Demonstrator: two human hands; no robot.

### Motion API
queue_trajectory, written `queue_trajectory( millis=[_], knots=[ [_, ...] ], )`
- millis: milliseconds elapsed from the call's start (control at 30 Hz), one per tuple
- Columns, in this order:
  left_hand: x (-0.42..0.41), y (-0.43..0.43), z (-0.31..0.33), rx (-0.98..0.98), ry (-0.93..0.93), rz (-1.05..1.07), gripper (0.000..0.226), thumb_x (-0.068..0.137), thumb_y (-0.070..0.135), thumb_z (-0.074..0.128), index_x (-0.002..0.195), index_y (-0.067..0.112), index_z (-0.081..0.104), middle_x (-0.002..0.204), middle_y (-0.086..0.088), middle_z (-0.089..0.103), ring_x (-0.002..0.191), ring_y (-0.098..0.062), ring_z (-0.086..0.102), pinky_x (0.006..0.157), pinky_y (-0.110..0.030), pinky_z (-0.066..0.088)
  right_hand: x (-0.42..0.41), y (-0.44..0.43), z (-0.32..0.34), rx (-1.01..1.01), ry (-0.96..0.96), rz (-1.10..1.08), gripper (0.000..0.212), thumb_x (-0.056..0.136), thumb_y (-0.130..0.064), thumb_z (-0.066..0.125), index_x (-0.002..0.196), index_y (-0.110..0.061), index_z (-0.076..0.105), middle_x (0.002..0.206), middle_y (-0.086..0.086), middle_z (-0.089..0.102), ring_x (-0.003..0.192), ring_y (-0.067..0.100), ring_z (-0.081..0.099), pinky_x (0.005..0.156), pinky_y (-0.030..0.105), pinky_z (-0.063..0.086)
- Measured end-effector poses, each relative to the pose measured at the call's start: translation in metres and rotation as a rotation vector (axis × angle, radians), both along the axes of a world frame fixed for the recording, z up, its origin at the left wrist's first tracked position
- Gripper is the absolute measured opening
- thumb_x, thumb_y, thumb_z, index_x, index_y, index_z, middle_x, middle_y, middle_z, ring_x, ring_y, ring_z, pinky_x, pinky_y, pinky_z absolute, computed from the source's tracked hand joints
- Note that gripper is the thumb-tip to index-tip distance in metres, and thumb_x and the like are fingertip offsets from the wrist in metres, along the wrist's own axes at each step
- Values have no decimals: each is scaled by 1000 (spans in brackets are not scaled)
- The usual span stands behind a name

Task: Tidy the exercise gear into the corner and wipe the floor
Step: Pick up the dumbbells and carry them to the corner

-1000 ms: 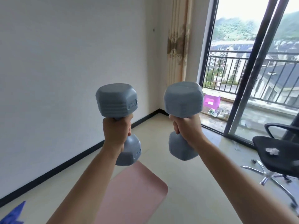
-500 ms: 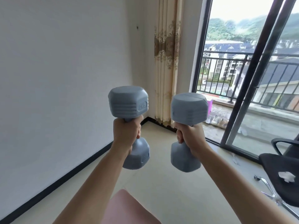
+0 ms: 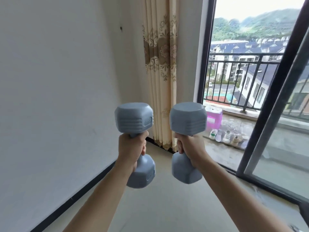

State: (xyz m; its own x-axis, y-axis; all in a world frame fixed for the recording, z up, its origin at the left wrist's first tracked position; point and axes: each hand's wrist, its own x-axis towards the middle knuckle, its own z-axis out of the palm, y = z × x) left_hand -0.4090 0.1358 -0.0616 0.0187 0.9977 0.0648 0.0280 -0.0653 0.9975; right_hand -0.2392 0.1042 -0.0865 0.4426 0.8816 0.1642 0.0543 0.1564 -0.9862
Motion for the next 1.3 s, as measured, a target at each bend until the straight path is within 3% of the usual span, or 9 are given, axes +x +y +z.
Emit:
queue_trajectory(
  millis=[100, 200, 367, 500, 667, 900, 1067, 1167, 1300],
  knots=[
    [36, 75, 9, -10, -6, 38, 33, 81, 6, 63, 53, 10, 44, 49, -10, 41, 44, -19, 36, 47, -27, 35, 42, 83, 13, -9, 25, 50, 24, 79, -1, 56, 56, -2, 50, 46, 13, 41, 40, 20, 34, 45, 27, 31],
    [53, 145, 17, -7, 38, 112, 32, 81, 8, 62, 54, 6, 44, 50, -13, 42, 44, -18, 37, 42, -20, 36, 67, 160, 23, -26, 22, 102, 30, 80, 0, 54, 52, -13, 48, 47, 13, 40, 39, 21, 35, 45, 26, 34],
    [63, 264, 7, -17, 14, 199, 35, 80, 11, 62, 52, 5, 41, 51, -15, 42, 50, -24, 37, 56, -32, 39, 79, 287, 17, -78, 27, 192, 26, 80, 0, 54, 57, -11, 47, 50, 13, 40, 38, 19, 35, 44, 26, 33],
    [63, 374, -14, -44, -25, 207, 37, 75, 13, 59, 56, -7, 35, 57, -18, 37, 59, -28, 31, 64, -39, 33, 74, 405, -2, -110, 31, 260, 29, 80, 0, 55, 55, -14, 48, 51, 11, 40, 39, 20, 35, 45, 26, 33],
    [57, 527, -30, -100, -70, 268, 28, 79, 10, 63, 57, 8, 46, 48, -11, 39, 50, -24, 35, 60, -35, 38, 67, 562, -19, -162, -49, 290, 22, 79, -1, 57, 60, -12, 51, 51, 11, 41, 43, 21, 36, 47, 29, 33],
    [67, 708, -44, -204, -34, 306, 18, 78, 14, 64, 67, 9, 51, 48, -9, 43, 48, -22, 39, 59, -35, 41, 92, 737, -32, -268, -110, 349, 14, 74, -10, 60, 64, -10, 51, 50, 10, 42, 43, 20, 35, 48, 29, 35],
    [97, 814, -105, -330, -7, 392, 21, 76, 17, 61, 62, 9, 48, 53, -12, 44, 53, -23, 42, 60, -33, 40, 111, 863, -92, -362, -136, 419, 13, 79, -5, 59, 68, -8, 52, 52, 12, 44, 41, 20, 38, 47, 29, 36],
    [115, 873, -160, -482, 1, 489, 23, 75, 19, 61, 60, 9, 46, 53, -10, 46, 53, -23, 43, 61, -33, 39, 124, 940, -152, -509, -100, 497, 21, 78, -8, 60, 60, -10, 51, 50, 12, 43, 41, 21, 38, 48, 31, 35],
    [142, 941, -226, -670, 49, 605, 25, 79, 19, 62, 62, 8, 47, 53, -11, 48, 47, -22, 43, 55, -27, 39, 141, 1029, -222, -777, -146, 550, 28, 82, -15, 63, 58, -9, 49, 44, 5, 45, 36, 15, 41, 41, 19, 36]
  ],
)
